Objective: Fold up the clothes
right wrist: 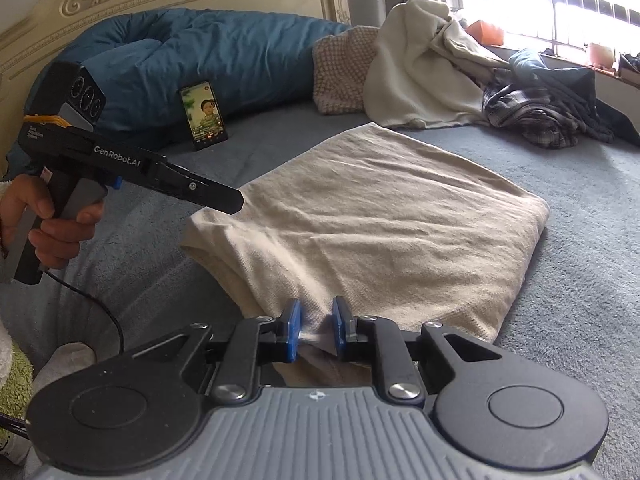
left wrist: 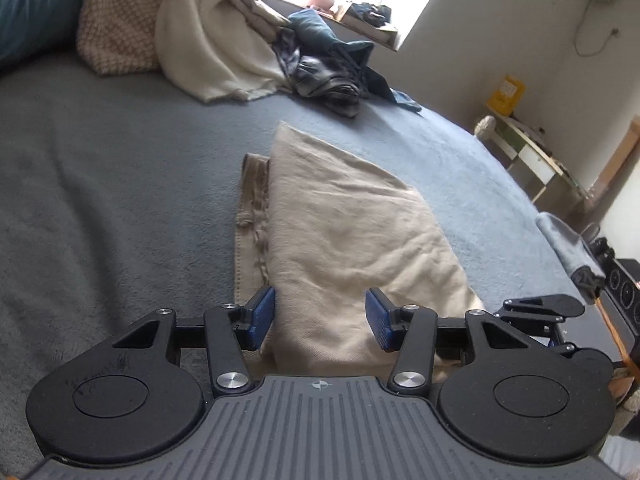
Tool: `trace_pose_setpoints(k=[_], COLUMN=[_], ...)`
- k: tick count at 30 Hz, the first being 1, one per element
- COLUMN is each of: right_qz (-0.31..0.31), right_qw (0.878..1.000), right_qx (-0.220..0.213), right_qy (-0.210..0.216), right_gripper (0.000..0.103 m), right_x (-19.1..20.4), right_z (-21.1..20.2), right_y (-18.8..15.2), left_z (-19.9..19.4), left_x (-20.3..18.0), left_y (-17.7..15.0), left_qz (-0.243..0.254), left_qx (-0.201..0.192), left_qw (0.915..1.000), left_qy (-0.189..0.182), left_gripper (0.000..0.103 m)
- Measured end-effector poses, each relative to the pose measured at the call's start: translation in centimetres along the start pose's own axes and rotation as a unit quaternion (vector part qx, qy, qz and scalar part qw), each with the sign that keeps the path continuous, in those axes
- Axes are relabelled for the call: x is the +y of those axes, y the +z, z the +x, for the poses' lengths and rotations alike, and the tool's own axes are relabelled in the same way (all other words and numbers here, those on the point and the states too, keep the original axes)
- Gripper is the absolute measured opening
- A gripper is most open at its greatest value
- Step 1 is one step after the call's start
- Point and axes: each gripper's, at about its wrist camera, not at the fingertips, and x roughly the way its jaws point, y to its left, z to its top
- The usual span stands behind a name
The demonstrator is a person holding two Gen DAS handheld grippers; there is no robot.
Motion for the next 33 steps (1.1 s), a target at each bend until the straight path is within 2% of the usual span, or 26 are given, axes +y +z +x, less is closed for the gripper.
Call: trace_pose_setpoints(k=[5, 10, 14, 19, 25, 30, 31, 32, 33], right_qz=[0.005, 0.008, 0.008, 0.011, 0.014, 0.015, 0.015, 0.015, 0.015], right_qw=[1.000, 1.000, 1.000, 1.000, 1.000, 1.000, 1.000, 1.000, 1.000], right_qx=[0.000, -0.001, -0.002, -0.003, -0.004, -0.005, -0.005, -0.005, -0.005], right_qy=[0.003, 0.003, 0.004, 0.003, 0.005, 0.004, 0.004, 0.003, 0.003], right_gripper=[0.018, 0.018, 0.018, 0.018, 0.018, 0.018, 0.018, 0.018, 0.018], right_x=[-0.1, -0.1, -0.2, -0.1, -0.2, -0.2, -0.2, -0.2, -0.2], right_z=[0.0, 0.1, 0.1, 0.0, 0.1, 0.0, 0.0, 0.0, 0.0], right_y=[0.0, 0.0, 0.0, -0.1, 0.0, 0.0, 0.0, 0.0, 0.0], left_z=[0.7, 1.7, 1.9, 1.2, 2.9, 5.0, 5.0, 5.1, 4.9], left_x=[0.8, 0.1, -0.3, -1.6, -0.8, -0.3, -0.2, -0.1, 0.0], left_y=[0.3, 1.3, 2.2, 2.4, 3.2, 3.9, 3.8, 3.8, 3.6], left_qz=[-0.009, 0.028, 0.034, 0.057, 0.035, 0.027, 0.023, 0.019, 0.011], left_qx=[0.009, 0.004, -0.010, -0.035, -0.016, 0.001, -0.001, -0.005, -0.009], left_qw=[0.9999, 0.9996, 0.9993, 0.9977, 0.9988, 0.9995, 0.9997, 0.9998, 0.9999], left_qy=[-0.005, 0.004, 0.006, 0.001, -0.030, -0.019, -0.010, 0.001, 0.006], left_gripper=[0.048, 0.044, 0.038, 0.038, 0.039, 0.037, 0.028, 0.012, 0.011])
